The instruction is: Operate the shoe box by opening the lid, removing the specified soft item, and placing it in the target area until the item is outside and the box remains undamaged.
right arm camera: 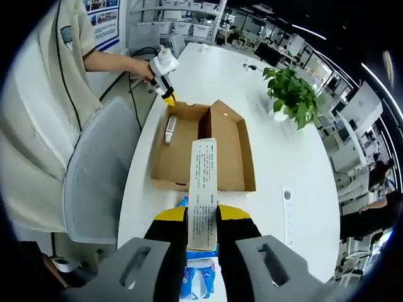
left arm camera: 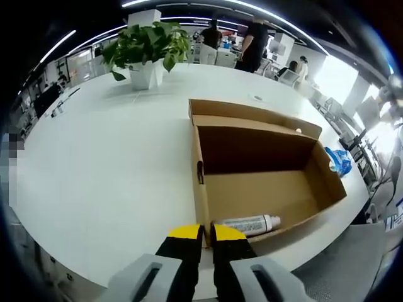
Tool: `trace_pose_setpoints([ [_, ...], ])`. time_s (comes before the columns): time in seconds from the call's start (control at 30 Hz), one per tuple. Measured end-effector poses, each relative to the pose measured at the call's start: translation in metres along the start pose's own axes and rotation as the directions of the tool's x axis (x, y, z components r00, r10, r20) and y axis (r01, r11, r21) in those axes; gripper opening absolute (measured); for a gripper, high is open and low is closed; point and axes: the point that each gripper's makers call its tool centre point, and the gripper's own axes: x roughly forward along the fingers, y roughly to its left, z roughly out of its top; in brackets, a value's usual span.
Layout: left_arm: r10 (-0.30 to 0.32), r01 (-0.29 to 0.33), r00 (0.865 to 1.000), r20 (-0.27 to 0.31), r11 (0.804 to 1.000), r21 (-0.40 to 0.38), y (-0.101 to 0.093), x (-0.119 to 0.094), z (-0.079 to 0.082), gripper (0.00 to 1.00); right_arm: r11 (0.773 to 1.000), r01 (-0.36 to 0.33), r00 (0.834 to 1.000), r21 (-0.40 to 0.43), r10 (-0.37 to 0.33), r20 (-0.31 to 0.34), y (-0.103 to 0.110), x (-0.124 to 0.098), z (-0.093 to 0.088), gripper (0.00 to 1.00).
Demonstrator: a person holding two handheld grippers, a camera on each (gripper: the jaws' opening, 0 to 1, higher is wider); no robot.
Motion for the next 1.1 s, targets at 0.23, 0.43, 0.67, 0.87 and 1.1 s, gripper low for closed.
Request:
trace_pose_setpoints([
  [0.23, -0.001, 0.001, 1.000, -0.009, 1.000, -0.002, -0.001, 0.000, 0.000, 0.05, 1.000, 0.023, 0.999, 0.008, -0.023, -0.036, -0.010, -0.013, -0.024, 0.14],
  [0.43, 0.001, -0.002, 1.000, -0.014, 1.000, -0.002, -0.001, 0.000, 0.000, 0.05, 0.999, 0.040, 0.997, 0.026, -0.039, -0.063, -0.018, -0.022, -0.047, 0.14],
  [0.67, 0.005, -0.005, 1.000, -0.026, 1.000, 0.010, -0.001, 0.000, 0.000, 0.05, 0.997, 0.057, 0.994, 0.042, -0.053, -0.093, -0.024, -0.028, -0.072, 0.14],
  [0.87, 0.008, -0.007, 1.000, -0.029, 1.000, 0.012, -0.001, 0.000, 0.000, 0.05, 0.997, 0.059, 0.991, 0.054, -0.052, -0.122, -0.027, -0.026, -0.096, 0.14],
  [1.1, 0.009, -0.009, 0.999, -0.032, 1.000, 0.013, -0.001, 0.000, 0.000, 0.05, 0.996, 0.070, 0.985, 0.062, -0.060, -0.160, -0.035, -0.019, -0.124, 0.14],
])
